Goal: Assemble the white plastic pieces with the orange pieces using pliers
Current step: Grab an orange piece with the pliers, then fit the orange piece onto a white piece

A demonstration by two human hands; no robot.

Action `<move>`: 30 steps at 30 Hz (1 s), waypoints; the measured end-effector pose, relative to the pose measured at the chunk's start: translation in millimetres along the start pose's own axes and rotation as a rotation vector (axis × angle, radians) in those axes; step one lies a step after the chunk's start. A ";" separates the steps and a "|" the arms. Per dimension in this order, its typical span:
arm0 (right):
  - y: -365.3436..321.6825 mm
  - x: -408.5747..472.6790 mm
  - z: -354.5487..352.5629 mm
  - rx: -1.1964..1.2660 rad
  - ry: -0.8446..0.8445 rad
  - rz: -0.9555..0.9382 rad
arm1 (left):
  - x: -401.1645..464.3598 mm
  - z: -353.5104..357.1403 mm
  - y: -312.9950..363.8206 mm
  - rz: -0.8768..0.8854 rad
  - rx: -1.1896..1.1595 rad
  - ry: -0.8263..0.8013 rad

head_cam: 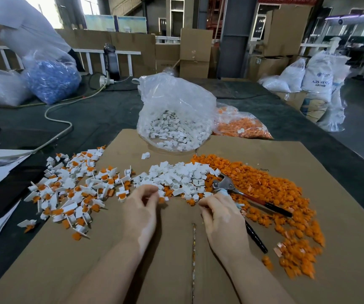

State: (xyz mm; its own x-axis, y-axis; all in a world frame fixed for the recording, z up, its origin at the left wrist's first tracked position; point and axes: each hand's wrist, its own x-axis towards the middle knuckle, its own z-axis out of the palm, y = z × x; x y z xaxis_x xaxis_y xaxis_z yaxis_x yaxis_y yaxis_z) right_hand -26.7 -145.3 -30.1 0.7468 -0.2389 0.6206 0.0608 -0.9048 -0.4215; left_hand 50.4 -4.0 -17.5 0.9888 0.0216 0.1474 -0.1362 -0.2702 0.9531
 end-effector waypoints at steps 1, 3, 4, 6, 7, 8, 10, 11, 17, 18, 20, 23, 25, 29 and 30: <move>-0.2 -0.2 0.3 -0.006 -0.003 0.005 | 5.4 -7.7 -2.3 -0.004 0.044 0.047; -0.8 -0.2 0.9 -0.023 -0.008 0.014 | 16.7 -22.8 -9.2 -0.036 0.135 0.157; -0.9 -0.2 1.1 -0.031 -0.008 0.017 | 22.4 -29.3 -12.7 -0.058 0.162 0.210; -1.1 -0.6 1.4 -0.039 -0.010 0.025 | 31.8 -38.3 -18.3 -0.089 0.192 0.285; -1.1 -0.7 1.6 -0.042 -0.011 0.032 | 35.5 -40.5 -20.8 -0.094 0.221 0.304; -0.8 -0.9 1.8 -0.046 -0.012 0.041 | 38.2 -41.2 -23.1 -0.092 0.263 0.314; 0.0 -1.0 2.3 -0.058 -0.013 0.057 | 40.1 -40.3 -25.6 -0.068 0.359 0.326; 0.3 -1.0 2.4 -0.066 -0.015 0.062 | 39.1 -38.9 -25.7 -0.042 0.405 0.324; -1.3 -1.6 3.5 -0.180 -0.018 0.091 | 31.0 -29.7 -24.8 0.194 0.694 0.145; -1.8 -2.3 3.8 -0.210 -0.018 0.099 | 30.7 -28.2 -24.3 0.197 0.747 0.110; -2.4 -3.4 4.8 -0.277 -0.027 0.116 | 30.4 -24.6 -23.2 0.186 0.803 0.057; -2.9 -3.4 6.3 -0.306 -0.046 0.139 | 28.2 -20.2 -22.8 0.210 0.779 0.021; -2.5 -2.6 6.9 -0.281 -0.052 0.146 | 25.8 -18.2 -22.3 0.265 0.725 -0.024; -2.3 -2.1 7.0 -0.224 -0.066 0.142 | 16.5 -11.6 -17.0 0.341 0.588 -0.183; -2.2 -2.5 6.9 -0.212 -0.063 0.140 | 13.9 -9.6 -15.6 0.347 0.557 -0.202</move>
State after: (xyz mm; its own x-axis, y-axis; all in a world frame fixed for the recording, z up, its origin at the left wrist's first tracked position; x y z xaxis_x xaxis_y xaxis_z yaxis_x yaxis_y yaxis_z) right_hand -24.1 -140.3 -35.3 0.7784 -0.3504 0.5208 -0.1813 -0.9198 -0.3480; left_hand 65.7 9.7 -27.7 0.8928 -0.3207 0.3164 -0.4493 -0.6849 0.5736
